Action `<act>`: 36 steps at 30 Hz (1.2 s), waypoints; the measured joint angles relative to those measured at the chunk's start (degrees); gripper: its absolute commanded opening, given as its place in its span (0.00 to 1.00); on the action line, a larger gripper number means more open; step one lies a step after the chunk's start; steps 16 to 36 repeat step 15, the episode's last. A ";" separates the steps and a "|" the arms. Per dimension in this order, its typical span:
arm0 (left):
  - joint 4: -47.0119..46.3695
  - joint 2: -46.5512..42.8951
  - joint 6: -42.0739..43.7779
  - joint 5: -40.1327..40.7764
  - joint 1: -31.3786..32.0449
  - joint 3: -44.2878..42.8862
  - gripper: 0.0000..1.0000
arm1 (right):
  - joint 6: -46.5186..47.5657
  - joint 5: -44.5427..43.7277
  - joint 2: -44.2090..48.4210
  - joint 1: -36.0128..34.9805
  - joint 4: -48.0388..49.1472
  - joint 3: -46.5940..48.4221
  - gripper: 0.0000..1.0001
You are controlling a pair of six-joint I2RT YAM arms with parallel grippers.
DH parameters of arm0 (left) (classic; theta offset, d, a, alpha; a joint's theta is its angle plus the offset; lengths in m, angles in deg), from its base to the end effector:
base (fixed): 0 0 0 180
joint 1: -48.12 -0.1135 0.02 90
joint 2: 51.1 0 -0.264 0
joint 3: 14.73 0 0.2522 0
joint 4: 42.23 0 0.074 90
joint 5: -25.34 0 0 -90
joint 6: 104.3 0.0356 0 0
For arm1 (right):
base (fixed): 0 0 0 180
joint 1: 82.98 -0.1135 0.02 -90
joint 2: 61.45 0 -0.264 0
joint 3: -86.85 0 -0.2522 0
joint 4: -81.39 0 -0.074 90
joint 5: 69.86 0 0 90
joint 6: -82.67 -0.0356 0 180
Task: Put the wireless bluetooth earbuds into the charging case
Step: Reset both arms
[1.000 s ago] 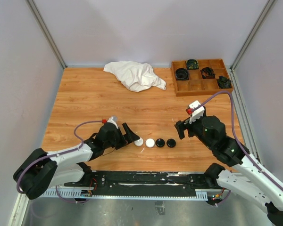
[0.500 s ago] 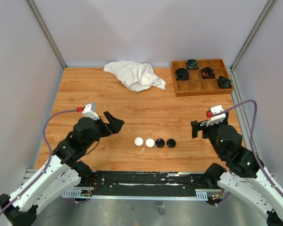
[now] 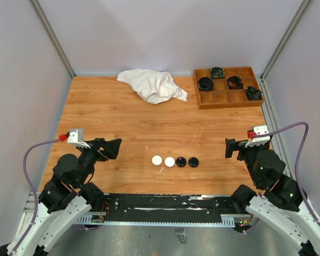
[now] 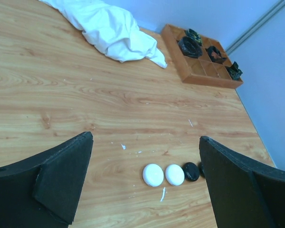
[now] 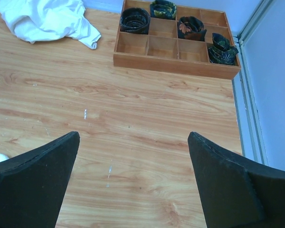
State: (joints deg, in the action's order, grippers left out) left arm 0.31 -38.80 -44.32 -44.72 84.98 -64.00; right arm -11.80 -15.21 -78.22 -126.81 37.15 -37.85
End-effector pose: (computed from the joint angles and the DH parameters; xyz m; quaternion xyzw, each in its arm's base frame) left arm 0.0637 -0.0326 0.3110 -0.0726 0.7351 -0.2577 0.6229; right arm 0.0626 0.0316 0.3365 -0.0461 0.7338 0.0562 0.6755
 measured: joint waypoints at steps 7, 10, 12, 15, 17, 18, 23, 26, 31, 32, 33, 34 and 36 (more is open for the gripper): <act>-1.09 -7.52 1.86 0.37 0.00 5.64 0.99 | -0.66 -1.42 1.57 0.00 -2.75 0.24 0.99; -1.46 -8.96 2.62 0.72 0.00 5.64 0.99 | -0.66 -2.23 4.46 0.00 -2.91 0.24 0.99; -1.57 -9.62 2.93 0.92 0.00 5.64 0.99 | -0.63 -2.43 5.66 0.00 -2.91 0.24 0.99; -1.62 -10.14 3.08 1.01 0.00 5.64 0.99 | -0.59 -2.43 6.32 0.00 -2.91 0.28 0.98; -1.62 -10.14 3.08 1.01 0.00 5.64 0.99 | -0.59 -2.43 6.32 0.00 -2.91 0.28 0.98; -1.62 -10.14 3.08 1.01 0.00 5.64 0.99 | -0.59 -2.43 6.32 0.00 -2.91 0.28 0.98; -1.62 -10.14 3.08 1.01 0.00 5.64 0.99 | -0.59 -2.43 6.32 0.00 -2.91 0.28 0.98; -1.62 -10.14 3.08 1.01 0.00 5.64 0.99 | -0.59 -2.43 6.32 0.00 -2.91 0.28 0.98; -1.62 -10.14 3.08 1.01 0.00 5.64 0.99 | -0.59 -2.43 6.32 0.00 -2.91 0.28 0.98; -1.62 -10.14 3.08 1.01 0.00 5.64 0.99 | -0.59 -2.43 6.32 0.00 -2.91 0.28 0.98; -1.62 -10.14 3.08 1.01 0.00 5.64 0.99 | -0.59 -2.43 6.32 0.00 -2.91 0.28 0.98; -1.62 -10.14 3.08 1.01 0.00 5.64 0.99 | -0.59 -2.43 6.32 0.00 -2.91 0.28 0.98; -1.62 -10.14 3.08 1.01 0.00 5.64 0.99 | -0.59 -2.43 6.32 0.00 -2.91 0.28 0.98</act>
